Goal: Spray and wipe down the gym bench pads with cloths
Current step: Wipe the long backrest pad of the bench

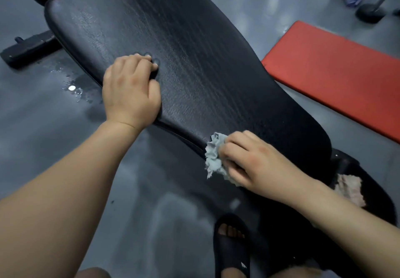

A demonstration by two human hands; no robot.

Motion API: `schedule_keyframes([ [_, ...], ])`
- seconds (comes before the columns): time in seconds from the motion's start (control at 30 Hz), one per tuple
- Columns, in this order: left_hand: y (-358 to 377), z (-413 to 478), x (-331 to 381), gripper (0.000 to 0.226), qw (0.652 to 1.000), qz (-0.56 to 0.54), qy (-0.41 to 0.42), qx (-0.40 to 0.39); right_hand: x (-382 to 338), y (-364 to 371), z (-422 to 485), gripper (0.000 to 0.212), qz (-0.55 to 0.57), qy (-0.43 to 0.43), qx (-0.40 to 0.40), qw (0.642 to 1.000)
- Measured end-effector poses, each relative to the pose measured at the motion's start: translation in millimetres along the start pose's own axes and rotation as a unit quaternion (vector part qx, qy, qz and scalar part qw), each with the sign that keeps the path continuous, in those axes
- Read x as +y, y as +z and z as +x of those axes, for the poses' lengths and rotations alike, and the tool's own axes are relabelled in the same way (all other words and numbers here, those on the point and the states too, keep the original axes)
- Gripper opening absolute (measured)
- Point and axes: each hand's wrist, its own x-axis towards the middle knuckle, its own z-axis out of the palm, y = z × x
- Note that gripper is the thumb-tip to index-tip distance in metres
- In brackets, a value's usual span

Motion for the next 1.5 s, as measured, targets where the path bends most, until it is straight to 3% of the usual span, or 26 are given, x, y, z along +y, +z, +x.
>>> schedule_keyframes([
  [0.17,-2.2,2.8,9.2,0.032,0.999,0.032,-0.012,-0.013,68.3,-10.6,27.7,0.021,-0.040,0.081,0.071,0.993],
  [0.33,-2.3,5.0,17.3,0.031,0.997,0.066,-0.028,-0.035,90.6,-10.3,54.2,0.011,-0.116,0.203,0.164,0.958],
  [0.4,-2.6,6.4,22.3,0.030,0.996,0.072,-0.039,-0.040,71.4,-5.3,47.1,0.011,-0.092,0.195,0.150,0.965],
  [0.53,-0.1,6.8,47.7,0.031,0.993,0.050,-0.076,-0.076,30.1,4.8,6.7,0.013,-0.050,0.099,0.091,0.990],
  [0.63,9.0,-2.7,76.2,0.034,0.994,0.037,-0.008,-0.100,27.6,3.3,-5.2,0.021,-0.083,0.063,0.076,0.992],
  [0.77,18.4,-9.1,109.4,0.033,0.990,0.000,0.065,-0.128,68.3,-9.3,17.3,0.024,-0.146,0.127,0.110,0.975],
  [0.97,35.9,6.6,138.5,0.039,0.981,-0.040,0.120,-0.146,147.3,-30.1,41.2,0.015,-0.120,0.279,0.162,0.939],
  [1.13,60.1,19.0,157.2,0.045,0.973,-0.020,0.163,-0.163,139.8,-23.2,35.5,0.012,-0.067,0.275,0.192,0.940],
  [1.23,71.2,23.5,161.4,0.045,0.966,-0.002,0.180,-0.188,133.2,-26.3,9.4,0.009,-0.041,0.301,0.170,0.937],
  [1.37,76.5,21.5,160.1,0.051,0.968,0.005,0.156,-0.197,132.0,-34.2,-6.1,0.007,-0.017,0.340,0.149,0.928],
  [1.5,74.4,23.0,163.9,0.063,0.963,0.023,0.140,-0.228,138.0,-36.7,36.2,0.008,0.012,0.336,0.164,0.927],
])
